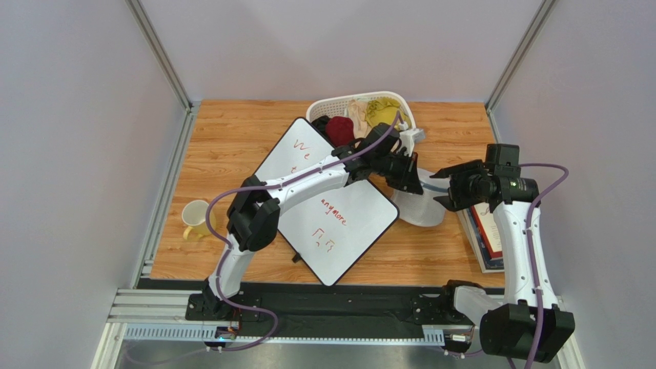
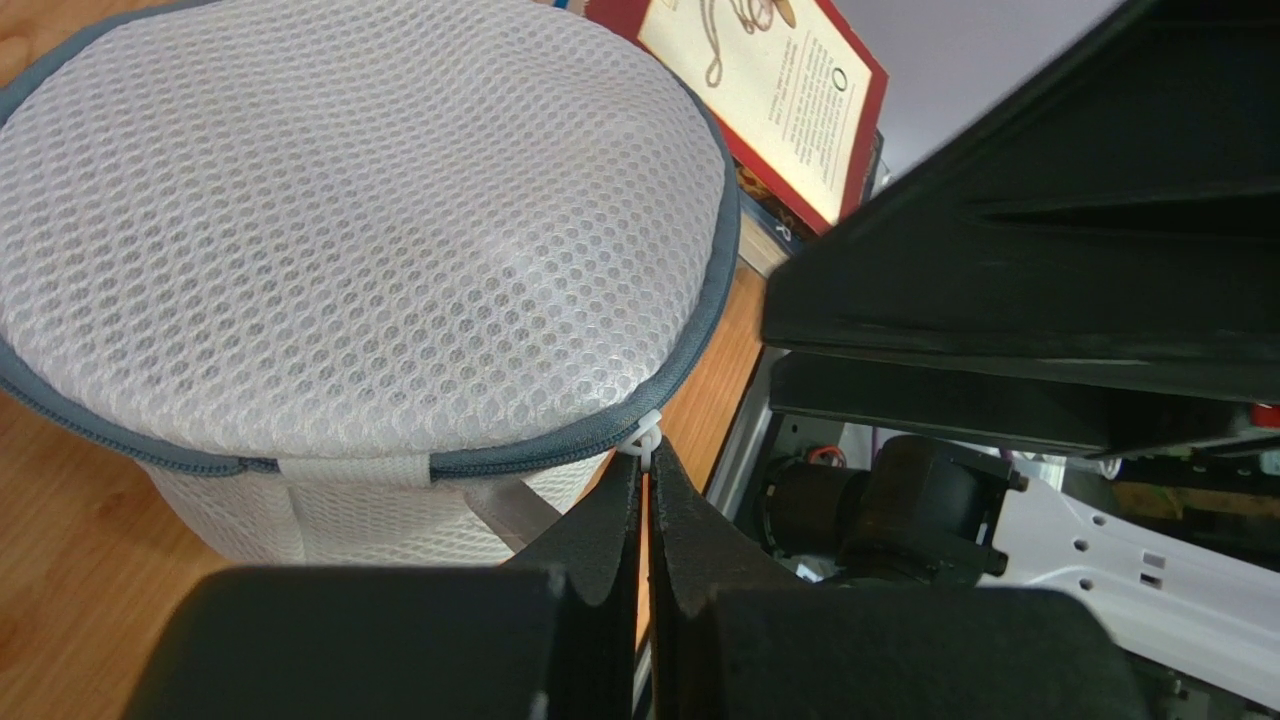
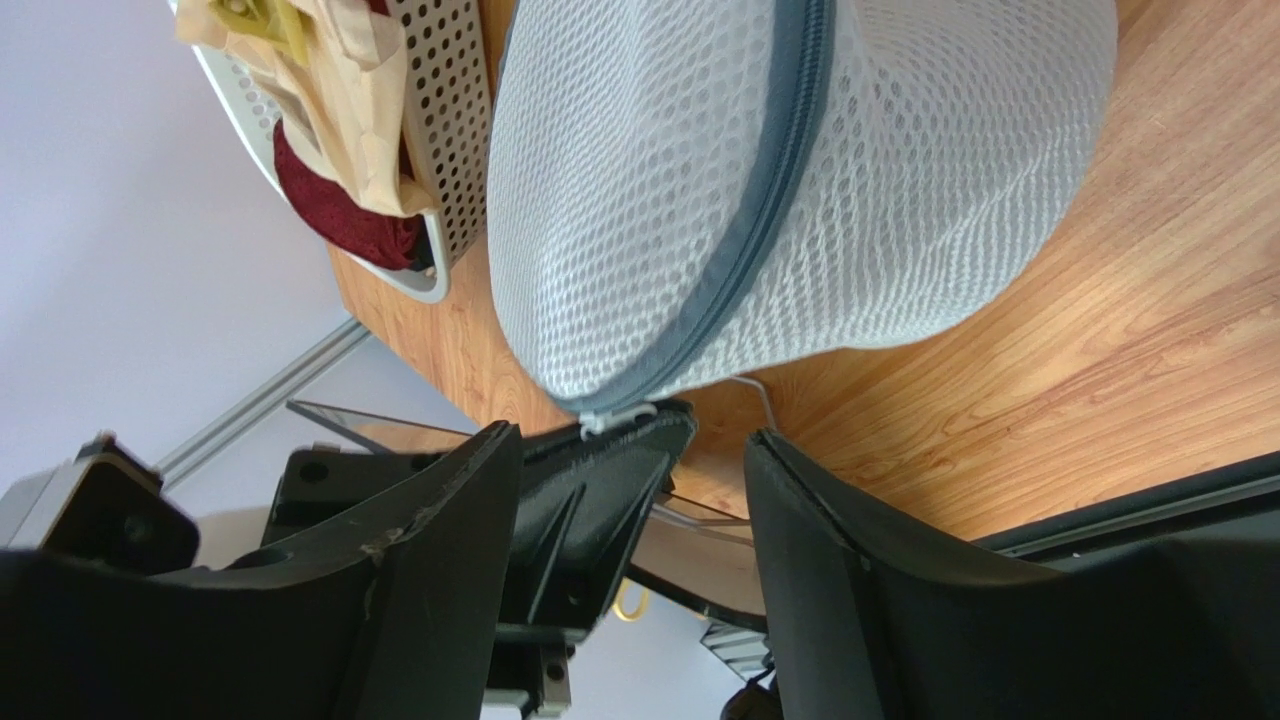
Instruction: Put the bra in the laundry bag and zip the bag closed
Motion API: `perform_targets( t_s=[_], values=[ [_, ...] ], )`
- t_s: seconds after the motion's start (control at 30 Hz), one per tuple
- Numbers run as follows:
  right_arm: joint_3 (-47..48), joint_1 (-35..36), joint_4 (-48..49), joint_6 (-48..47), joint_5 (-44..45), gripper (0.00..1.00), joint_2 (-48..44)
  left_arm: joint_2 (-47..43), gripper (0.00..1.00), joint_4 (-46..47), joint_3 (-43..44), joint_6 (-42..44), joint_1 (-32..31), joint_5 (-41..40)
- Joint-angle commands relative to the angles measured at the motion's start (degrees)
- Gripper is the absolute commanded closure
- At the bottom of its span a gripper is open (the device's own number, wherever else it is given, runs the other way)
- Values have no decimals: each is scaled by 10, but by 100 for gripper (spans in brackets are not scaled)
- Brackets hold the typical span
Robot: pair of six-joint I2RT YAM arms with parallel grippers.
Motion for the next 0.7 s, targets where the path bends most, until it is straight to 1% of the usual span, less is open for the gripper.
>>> perform_targets(
  t_s=[0.0, 0.07, 0.1, 0.17, 0.2, 0.23, 0.27, 0.3, 0.33, 0.37, 0.47, 0.5, 0.57, 0.67],
  values=[
    [-23, 7, 48, 47, 1, 41, 11, -45, 100, 20, 4, 15, -9, 10],
    [-37, 8, 66, 53, 8, 44, 13, -47, 100, 14, 3, 21, -10, 9],
    [-41, 8, 73, 54, 12, 52, 13, -49, 100, 13, 2, 22, -11, 9],
    [-48, 8, 88, 49, 13, 59, 18, -51, 100, 10, 0, 28, -11, 9],
    [-48, 8, 91, 46, 13, 69, 21, -52, 100, 8, -2, 29, -12, 7],
    [-49, 8, 95, 36, 12, 75, 26, -52, 100, 7, -7, 30, -12, 6],
    [-48, 8, 97, 32, 12, 78, 28, -53, 100, 7, -9, 34, -12, 5],
    [-48, 8, 98, 26, 11, 89, 30, -54, 100, 3, -10, 36, -12, 5],
    [-47, 6, 106, 11, 5, 97, 36, -53, 100, -1, -8, 38, -12, 5],
    [-46, 3, 108, -3, -2, 100, 42, -53, 100, -8, -5, 42, -12, 4],
    [-37, -8, 114, -48, -39, 100, 57, -54, 100, -31, -5, 55, -10, -5],
    [-31, -11, 117, -62, -65, 100, 62, -55, 100, -40, -7, 57, -7, -10],
    [-26, -23, 127, -109, -95, 100, 73, -66, 100, -43, -22, 56, 5, -14],
    [-30, -51, 150, -147, -155, 100, 75, -88, 100, -40, -54, 56, 23, -22]
  ],
)
